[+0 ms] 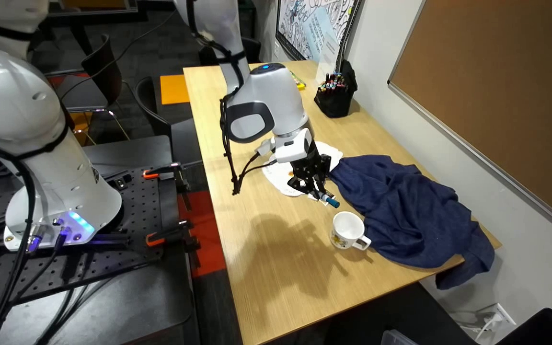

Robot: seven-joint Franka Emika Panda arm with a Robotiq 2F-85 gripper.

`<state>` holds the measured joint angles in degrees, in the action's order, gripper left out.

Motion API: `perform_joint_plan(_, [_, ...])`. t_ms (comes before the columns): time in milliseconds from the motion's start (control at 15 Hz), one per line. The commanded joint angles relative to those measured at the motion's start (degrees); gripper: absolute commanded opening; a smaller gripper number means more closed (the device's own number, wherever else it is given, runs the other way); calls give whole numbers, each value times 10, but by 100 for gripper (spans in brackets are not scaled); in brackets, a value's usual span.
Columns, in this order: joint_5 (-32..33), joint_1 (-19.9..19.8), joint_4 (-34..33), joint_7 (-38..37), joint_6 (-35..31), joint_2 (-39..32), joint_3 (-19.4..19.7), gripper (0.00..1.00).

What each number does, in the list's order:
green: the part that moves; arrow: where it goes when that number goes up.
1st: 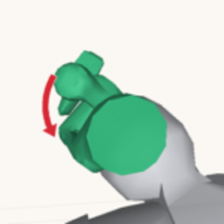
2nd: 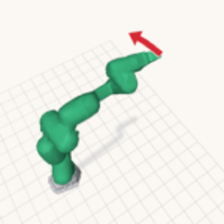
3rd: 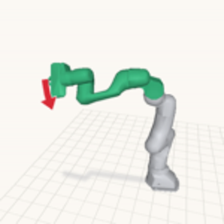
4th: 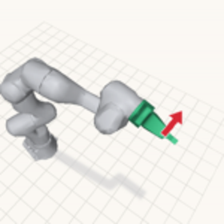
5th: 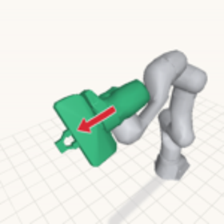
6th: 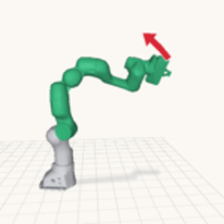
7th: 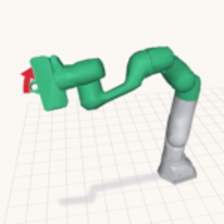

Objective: Put the marker in the mug

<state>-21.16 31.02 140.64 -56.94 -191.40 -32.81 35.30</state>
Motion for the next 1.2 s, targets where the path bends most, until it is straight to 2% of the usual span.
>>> perform_joint_plan(0, [-7,-43,-14,93,1,22,-14,5])
perform_joint_plan(67, [-8,-52,-19,114,5,22,-17,5])
perform_joint_plan(133, [31,-52,-21,99,7,21,-5,5])
perform_joint_plan(200, [3,-69,-29,154,8,23,-24,5])
perform_joint_plan(267, [8,-81,-32,172,10,27,-31,5])
perform_joint_plan(400, [25,-137,-37,225,19,52,-82,5])
perform_joint_plan(467, [11,-86,-36,174,1,11,-39,20])
perform_joint_plan(600, [13,-117,-40,202,1,24,-68,20])
perform_joint_plan(800, [18,-126,-40,209,2,32,-73,20])
perform_joint_plan(867, [-6,-161,-45,249,1,43,-116,5])
perform_joint_plan(1133, [16,-231,-70,313,-14,44,-182,5])
